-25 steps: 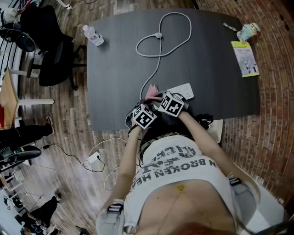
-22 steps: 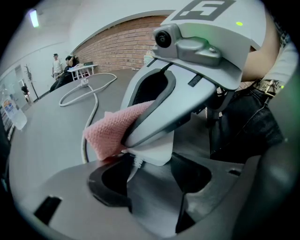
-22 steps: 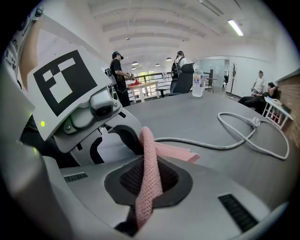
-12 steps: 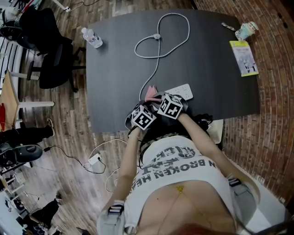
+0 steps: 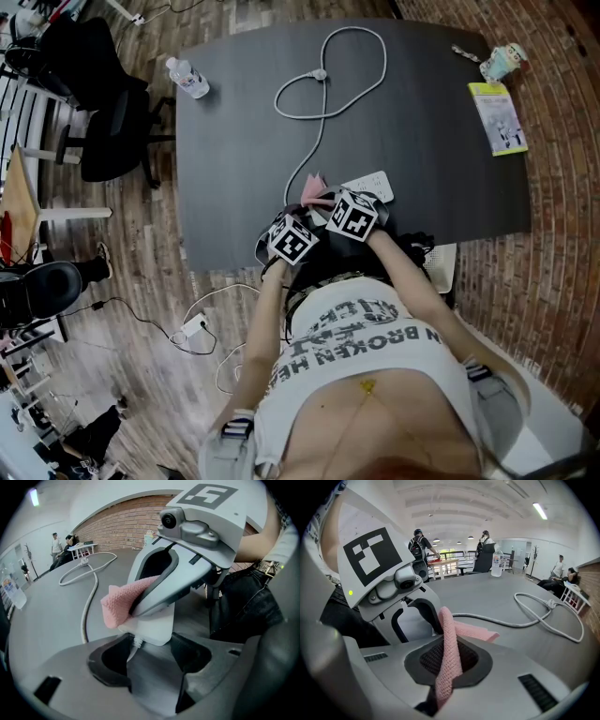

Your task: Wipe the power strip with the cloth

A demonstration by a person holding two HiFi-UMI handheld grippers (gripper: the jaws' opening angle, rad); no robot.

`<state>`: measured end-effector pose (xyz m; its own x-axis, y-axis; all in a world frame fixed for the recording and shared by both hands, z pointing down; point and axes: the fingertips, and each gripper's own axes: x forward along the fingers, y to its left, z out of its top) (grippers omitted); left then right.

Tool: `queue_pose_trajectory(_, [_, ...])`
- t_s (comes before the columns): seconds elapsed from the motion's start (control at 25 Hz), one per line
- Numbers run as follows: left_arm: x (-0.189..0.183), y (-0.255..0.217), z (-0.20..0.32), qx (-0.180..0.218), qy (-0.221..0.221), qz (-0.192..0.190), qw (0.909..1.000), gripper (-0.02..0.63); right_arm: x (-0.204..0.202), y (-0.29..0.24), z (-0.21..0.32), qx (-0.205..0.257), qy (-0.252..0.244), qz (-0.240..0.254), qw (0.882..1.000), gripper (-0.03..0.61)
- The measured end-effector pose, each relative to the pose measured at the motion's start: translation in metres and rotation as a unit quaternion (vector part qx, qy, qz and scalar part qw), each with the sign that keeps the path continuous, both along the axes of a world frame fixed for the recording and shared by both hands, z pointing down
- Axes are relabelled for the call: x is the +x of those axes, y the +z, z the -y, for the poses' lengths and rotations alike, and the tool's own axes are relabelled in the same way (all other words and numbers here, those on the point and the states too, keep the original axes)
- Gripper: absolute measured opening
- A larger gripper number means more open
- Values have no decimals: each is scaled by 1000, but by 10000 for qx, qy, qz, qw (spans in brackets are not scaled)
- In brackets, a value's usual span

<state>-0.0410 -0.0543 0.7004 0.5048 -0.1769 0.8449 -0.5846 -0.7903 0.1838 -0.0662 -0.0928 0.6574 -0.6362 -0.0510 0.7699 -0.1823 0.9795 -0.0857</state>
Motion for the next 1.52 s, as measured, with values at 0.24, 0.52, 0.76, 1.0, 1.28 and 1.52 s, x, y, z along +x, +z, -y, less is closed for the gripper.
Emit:
queue_pose_trajectory(0.24, [0,1,-2,-8,-4,3,10000,261,12,0,3,-67,105,-17,9999,17])
queue_pose_trajectory(0.52, [0,1,0,2,-5,-6,10000,261,20,1,8,-89,198,-53,9998,17])
queue_pose_trajectory(0.76, [1,0,0,-13,1,-34,10000,261,30,1,15,-121,369,-45,9992,17])
queue_pose_trajectory(1.0, [0,1,0,20,-20,-23,10000,261,42,2,21,-159,564,-88,9982,17])
queue_pose_trajectory(1.28, [0,0,-1,19,-19,-24,10000,261,57,2,28,-157,778,-108,9968,17])
queue_pose_trajectory(1.52, [0,-1,-1,13,-11,-31,10000,261,71,2,35,-194,984,-127,9949,17])
